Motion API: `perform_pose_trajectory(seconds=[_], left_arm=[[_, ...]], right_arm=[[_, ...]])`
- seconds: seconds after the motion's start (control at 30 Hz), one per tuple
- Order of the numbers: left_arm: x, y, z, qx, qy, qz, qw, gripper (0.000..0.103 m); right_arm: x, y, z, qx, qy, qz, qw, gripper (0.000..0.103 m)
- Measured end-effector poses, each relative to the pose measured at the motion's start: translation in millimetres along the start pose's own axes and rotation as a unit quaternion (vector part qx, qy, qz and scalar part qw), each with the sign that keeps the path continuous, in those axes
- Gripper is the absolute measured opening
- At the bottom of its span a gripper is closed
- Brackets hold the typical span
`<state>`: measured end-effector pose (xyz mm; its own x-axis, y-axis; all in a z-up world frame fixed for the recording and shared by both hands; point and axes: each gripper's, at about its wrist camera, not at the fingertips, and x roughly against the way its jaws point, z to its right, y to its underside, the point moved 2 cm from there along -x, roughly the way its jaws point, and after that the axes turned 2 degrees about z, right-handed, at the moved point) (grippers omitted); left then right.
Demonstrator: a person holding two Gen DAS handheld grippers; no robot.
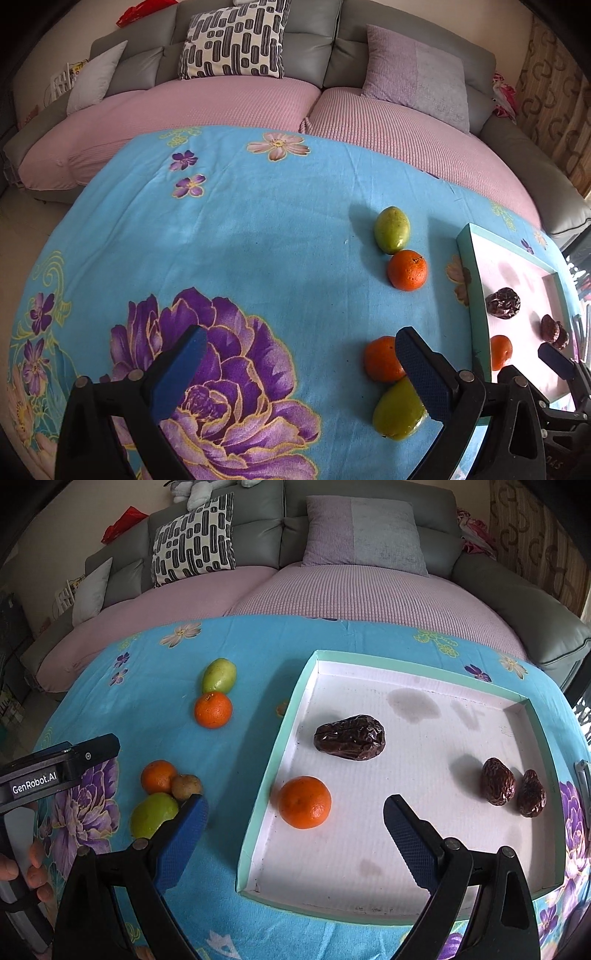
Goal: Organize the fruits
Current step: 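Move both tools back toward the mandarins and mango beside the tray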
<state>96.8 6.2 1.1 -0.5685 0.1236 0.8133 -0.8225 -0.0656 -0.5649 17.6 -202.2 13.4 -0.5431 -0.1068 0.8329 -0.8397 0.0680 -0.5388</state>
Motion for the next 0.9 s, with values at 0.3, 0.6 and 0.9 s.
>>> perform_pose_trajectory(seconds=[0.3, 0.6, 0.9], left_arm=[[-4.0, -0.3, 9.3, 0.001, -0.018, -0.005, 0.9998, 0.103], [-13.7, 3.4, 12.6, 0.022, 0.048, -0.033, 0.9981, 0.082], [-27.3, 12.1, 36.0, -0.005, 0.081, -0.065, 0.9946, 0.053]], right_arm=[[9.0, -5.8, 14.6, -0.021, 0.030, 0.024, 0.999, 0.096], [3.8, -2.5, 16.9, -0.034, 0.012, 0.006, 0.999, 0.096], [4.0, -1.9, 25.1, -0.053, 0.011, 0.004, 0.999, 0.096]])
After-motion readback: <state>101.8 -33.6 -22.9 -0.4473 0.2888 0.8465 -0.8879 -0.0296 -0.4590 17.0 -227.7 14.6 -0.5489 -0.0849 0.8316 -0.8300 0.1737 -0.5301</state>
